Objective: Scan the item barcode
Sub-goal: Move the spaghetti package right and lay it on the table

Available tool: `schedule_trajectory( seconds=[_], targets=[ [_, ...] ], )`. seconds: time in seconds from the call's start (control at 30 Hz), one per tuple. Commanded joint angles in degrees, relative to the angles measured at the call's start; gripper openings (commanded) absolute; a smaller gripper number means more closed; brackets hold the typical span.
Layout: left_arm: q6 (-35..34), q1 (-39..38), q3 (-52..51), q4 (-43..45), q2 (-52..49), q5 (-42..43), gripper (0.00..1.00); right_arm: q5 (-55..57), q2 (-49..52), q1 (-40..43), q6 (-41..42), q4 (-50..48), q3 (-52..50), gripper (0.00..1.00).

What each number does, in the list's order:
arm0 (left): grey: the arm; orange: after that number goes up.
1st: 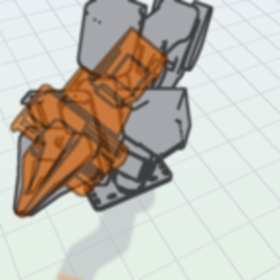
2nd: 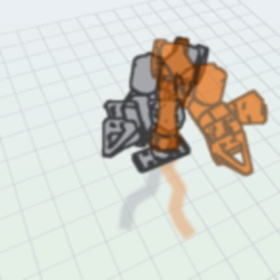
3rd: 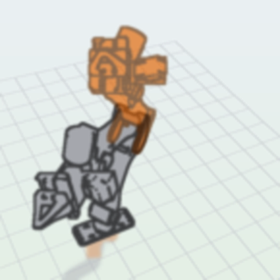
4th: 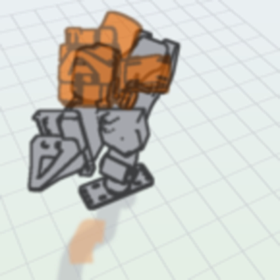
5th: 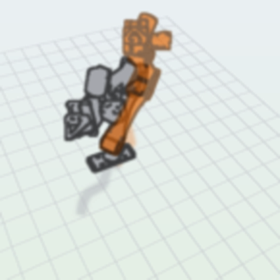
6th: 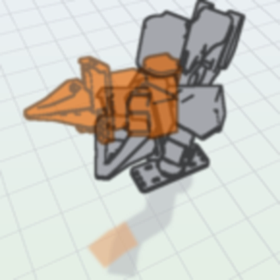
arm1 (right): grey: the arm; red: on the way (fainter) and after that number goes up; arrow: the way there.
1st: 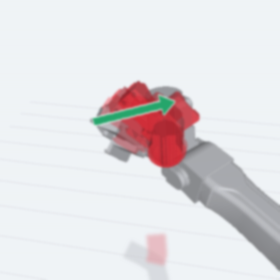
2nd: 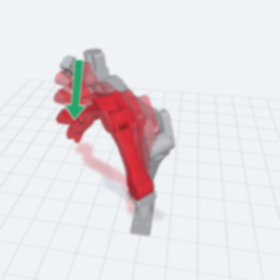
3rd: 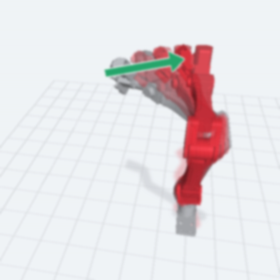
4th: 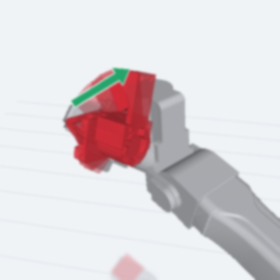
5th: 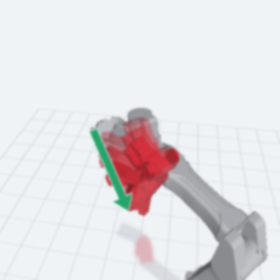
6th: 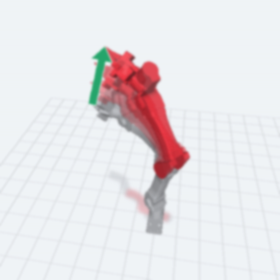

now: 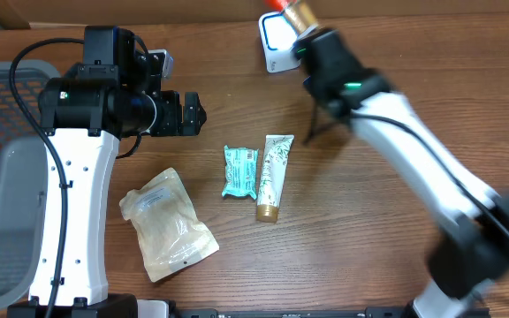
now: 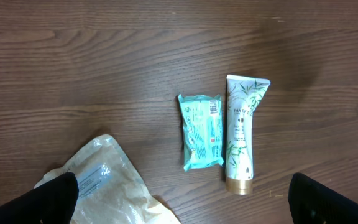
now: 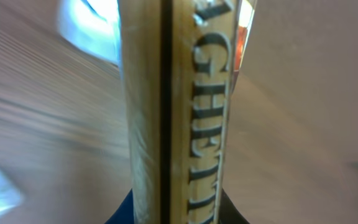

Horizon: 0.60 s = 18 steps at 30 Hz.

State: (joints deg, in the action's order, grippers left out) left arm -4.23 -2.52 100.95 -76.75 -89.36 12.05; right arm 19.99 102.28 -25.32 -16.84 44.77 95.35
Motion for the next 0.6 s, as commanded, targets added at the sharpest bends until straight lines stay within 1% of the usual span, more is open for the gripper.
schedule_trajectory(
  seconds=[0.0,0.07,0.13,0.2,0.27,0.37,0.47,0.57],
  targets=[
    [1.07,0.09,1.57,0.09,1.36,0.87,1.0,-28.76,-11.76,8.5,18.56,4.0,2.89,0.04],
    [1.07,0.09,1.57,0.09,1.36,0.9,1.0,-41.09,-13.62,14.32,20.17,8.39,2.89,0.04],
    [1.07,0.09,1.57,0.09,1.36,0.87,1.0,-51.1,-14.01,20.92,20.28,13.07,2.86,0.04],
    [1.07,0.09,1.57,0.09,1.36,0.87,1.0,-56.7,-13.86,26.88,20.37,15.54,2.08,0.04],
    [1.07,0.09,1.57,0.09,1.36,0.87,1.0,-57.81,-13.86,33.05,24.55,14.51,-0.2,0.04],
    [1.07,0.09,1.57,0.09,1.36,0.87,1.0,-57.81,-13.86,41.33,33.42,8.72,-6.05,0.04],
    [1.07,0.09,1.57,0.09,1.36,0.87,1.0,-57.79,-13.86,46.53,40.74,1.99,-13.62,0.04],
    [1.07,0.09,1.57,0.09,1.36,0.9,1.0,-55.93,-13.86,48.92,47.34,-5.57,-22.25,0.04]
  ],
)
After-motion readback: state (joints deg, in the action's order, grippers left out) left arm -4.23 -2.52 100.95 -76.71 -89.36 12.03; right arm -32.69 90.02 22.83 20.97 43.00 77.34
